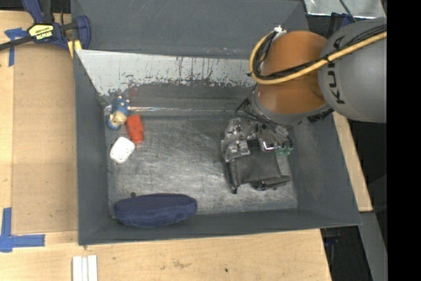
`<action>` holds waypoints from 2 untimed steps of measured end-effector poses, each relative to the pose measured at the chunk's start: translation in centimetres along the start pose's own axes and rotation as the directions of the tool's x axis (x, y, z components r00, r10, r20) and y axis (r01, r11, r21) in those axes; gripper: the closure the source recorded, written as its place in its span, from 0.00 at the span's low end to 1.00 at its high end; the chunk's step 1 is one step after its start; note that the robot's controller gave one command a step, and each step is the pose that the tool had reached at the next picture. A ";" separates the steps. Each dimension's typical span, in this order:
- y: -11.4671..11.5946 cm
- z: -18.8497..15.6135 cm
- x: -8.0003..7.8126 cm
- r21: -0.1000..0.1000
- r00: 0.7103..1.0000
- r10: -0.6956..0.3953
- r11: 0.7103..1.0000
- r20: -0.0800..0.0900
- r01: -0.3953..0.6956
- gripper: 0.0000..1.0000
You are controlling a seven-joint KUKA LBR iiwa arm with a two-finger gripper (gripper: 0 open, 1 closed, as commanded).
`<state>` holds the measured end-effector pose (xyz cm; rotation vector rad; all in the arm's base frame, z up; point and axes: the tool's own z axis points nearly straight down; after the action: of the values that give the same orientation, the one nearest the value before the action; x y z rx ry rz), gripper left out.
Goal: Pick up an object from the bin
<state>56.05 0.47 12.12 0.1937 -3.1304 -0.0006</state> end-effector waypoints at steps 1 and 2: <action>0.0 -0.5 -0.2 0.001 1.000 -0.001 1.000 0.008 0.001 0.00; -7.0 4.7 4.0 0.004 0.893 -0.450 0.893 0.015 0.450 0.00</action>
Offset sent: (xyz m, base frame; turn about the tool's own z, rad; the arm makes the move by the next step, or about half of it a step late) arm 0.0000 0.0000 0.0000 0.0000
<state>52.89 -6.96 7.39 0.9171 -3.0156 -0.0036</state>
